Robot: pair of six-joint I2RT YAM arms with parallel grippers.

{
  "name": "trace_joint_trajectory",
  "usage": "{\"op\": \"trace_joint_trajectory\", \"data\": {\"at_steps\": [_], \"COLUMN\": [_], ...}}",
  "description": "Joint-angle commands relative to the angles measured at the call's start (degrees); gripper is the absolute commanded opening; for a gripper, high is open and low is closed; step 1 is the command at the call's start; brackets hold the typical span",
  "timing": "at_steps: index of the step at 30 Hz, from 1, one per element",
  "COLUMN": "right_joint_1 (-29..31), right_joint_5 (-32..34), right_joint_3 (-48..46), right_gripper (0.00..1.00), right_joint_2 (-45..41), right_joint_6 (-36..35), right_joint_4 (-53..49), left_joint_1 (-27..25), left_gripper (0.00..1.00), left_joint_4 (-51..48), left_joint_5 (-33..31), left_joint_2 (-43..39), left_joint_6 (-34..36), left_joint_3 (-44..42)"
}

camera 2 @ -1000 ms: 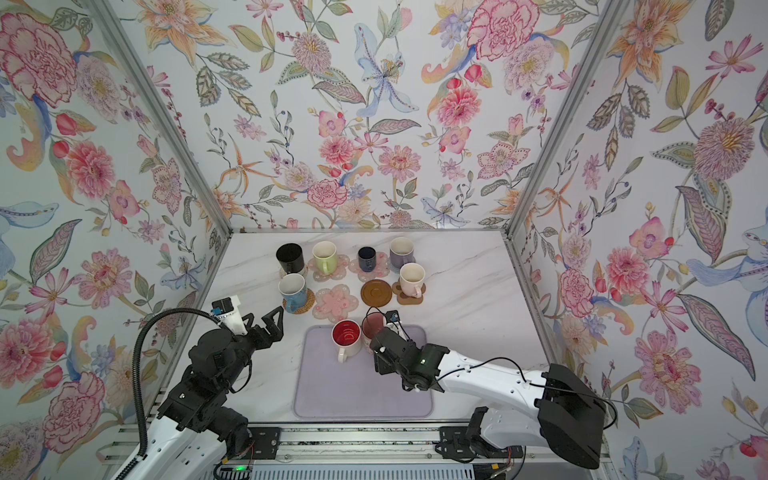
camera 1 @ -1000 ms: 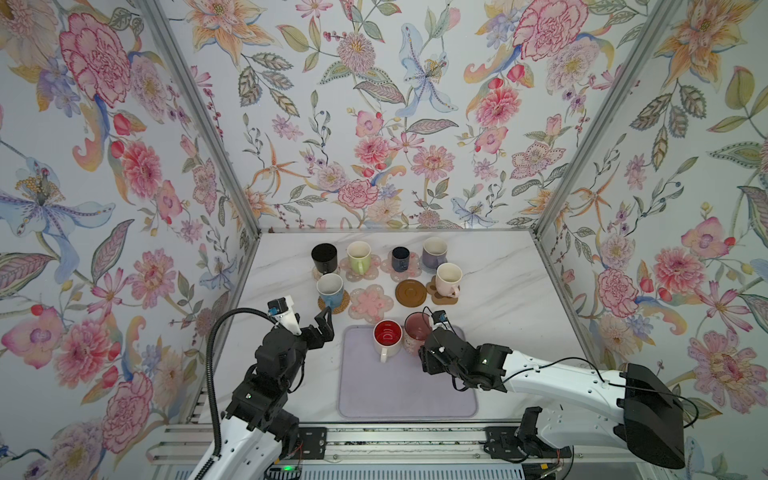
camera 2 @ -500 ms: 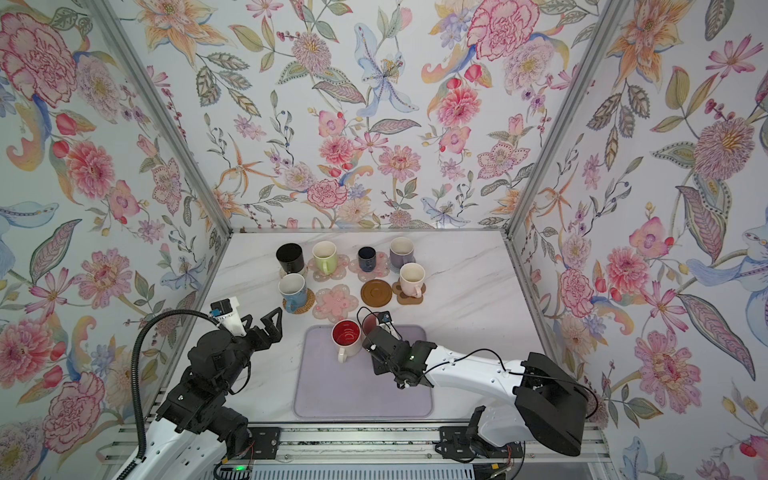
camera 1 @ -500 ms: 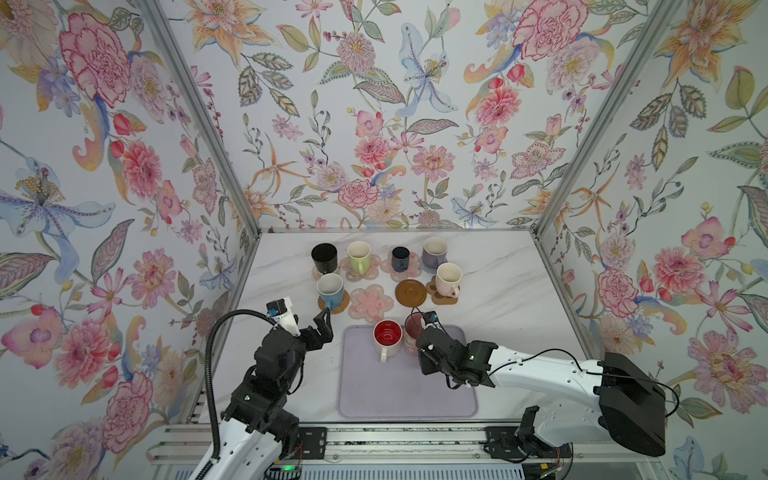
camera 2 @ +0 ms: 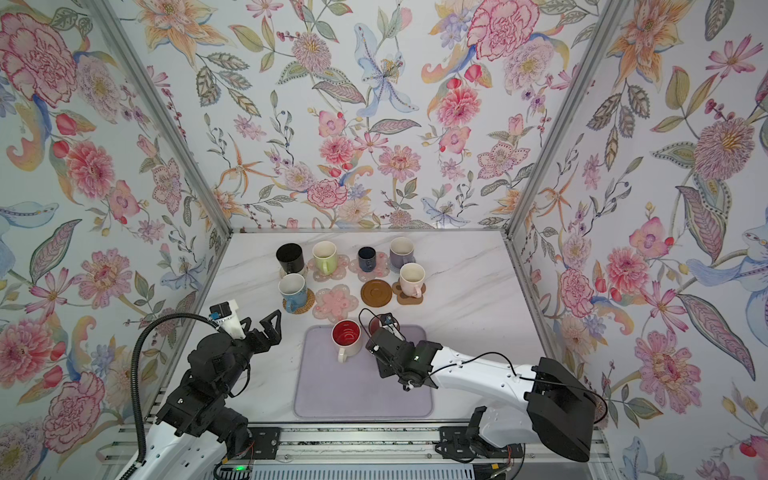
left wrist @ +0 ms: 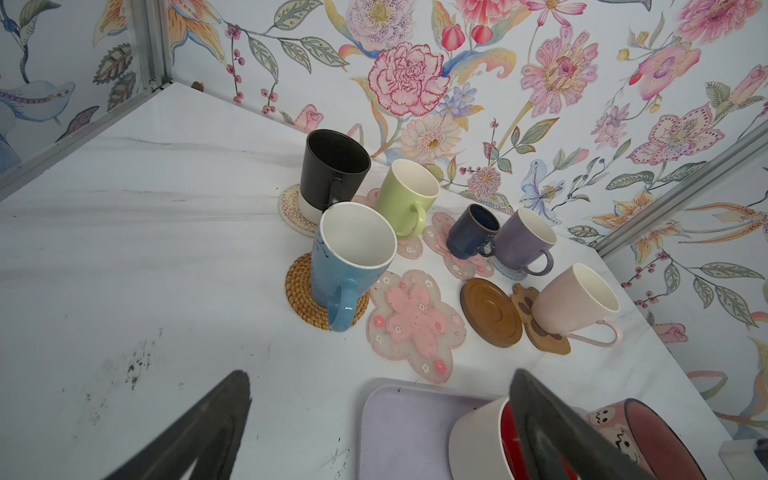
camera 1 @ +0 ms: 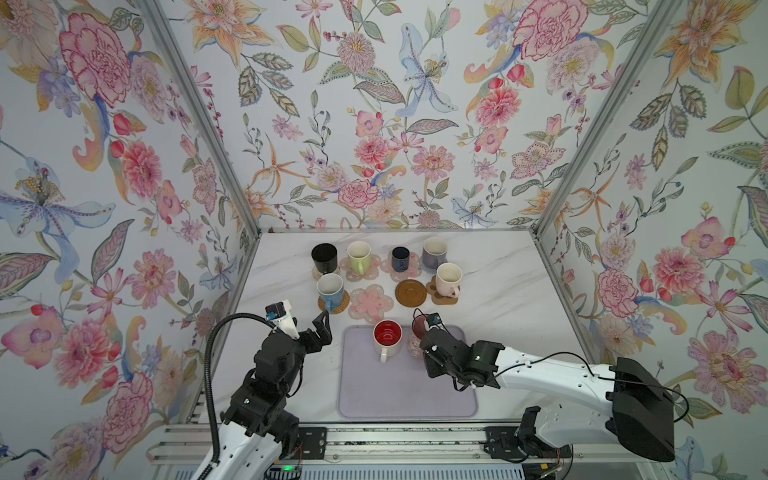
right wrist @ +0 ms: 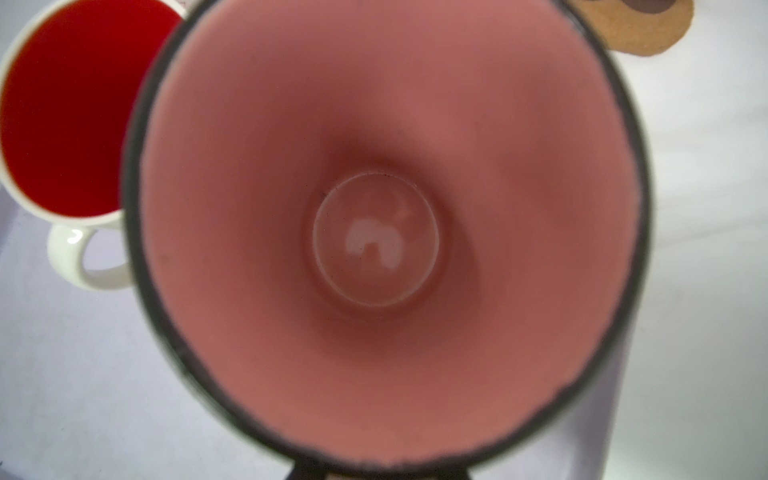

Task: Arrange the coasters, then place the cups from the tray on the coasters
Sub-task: 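Grasp the pink ghost-print mug's rim with the right gripper and lift it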

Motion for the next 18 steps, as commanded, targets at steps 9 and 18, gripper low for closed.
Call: {"op": "trace_joint_trajectory", "data": {"at_steps": [9,18], "right_joint_1": [-1.12,-5.83], "right_joint_5": [4.28,5.18], "right_joint_3": [2.37,10.61], "right_gripper": [0.0,0.0], "right_joint_2": [-7.8,-2.09], "right_joint_6": [-1.7,-6.28], "right_joint_4": [-5.92,-4.76], "left_joint_1": [0.21,0.24], "left_gripper": [0.99,0.99], "left_joint_4": [0.95,-1.57], "left_joint_5": [-1.59,-2.46], "left_joint_2": [0.49,-2.3], "left_joint_6": [-0.67,-1.1], "left_joint_3": [-1.03,-1.34]}}
